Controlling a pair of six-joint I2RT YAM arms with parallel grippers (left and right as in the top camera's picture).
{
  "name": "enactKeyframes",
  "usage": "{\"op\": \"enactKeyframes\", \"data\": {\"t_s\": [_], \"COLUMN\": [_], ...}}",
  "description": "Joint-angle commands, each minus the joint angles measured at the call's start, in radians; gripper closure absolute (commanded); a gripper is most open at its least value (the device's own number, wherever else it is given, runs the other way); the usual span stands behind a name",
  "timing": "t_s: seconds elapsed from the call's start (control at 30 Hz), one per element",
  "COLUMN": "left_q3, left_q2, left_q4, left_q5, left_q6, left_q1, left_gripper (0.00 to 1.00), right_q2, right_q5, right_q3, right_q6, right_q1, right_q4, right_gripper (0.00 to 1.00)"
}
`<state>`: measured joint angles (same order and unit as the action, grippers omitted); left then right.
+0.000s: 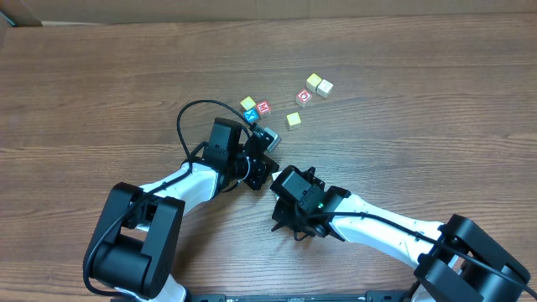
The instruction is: Flip 3 blocks
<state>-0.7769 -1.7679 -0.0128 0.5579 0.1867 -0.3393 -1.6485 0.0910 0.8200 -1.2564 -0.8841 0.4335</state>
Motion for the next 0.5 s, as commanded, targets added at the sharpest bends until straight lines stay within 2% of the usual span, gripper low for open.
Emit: {"op": "enactKeyframes", "data": {"t_s": [0.0, 0.47], "left_q3": [0.008, 0.008], "left_q2": [-0.011, -0.011], "left_q4": [-0.008, -0.016], "left_q5": [0.019, 0.017], "left_q6": [0.017, 0.027], "left_q1": [0.004, -0.009], "left_gripper": [0.96, 0.96], "right_q2": [0.002, 0.002], "right_q5": [0.000, 0.001], "right_q3": [0.032, 0.032], "right_q6": [0.007, 0.007], "right_q1": [0.002, 0.002], "right_q4": [-0.011, -0.014], "right_gripper": [0.96, 0.96]}}
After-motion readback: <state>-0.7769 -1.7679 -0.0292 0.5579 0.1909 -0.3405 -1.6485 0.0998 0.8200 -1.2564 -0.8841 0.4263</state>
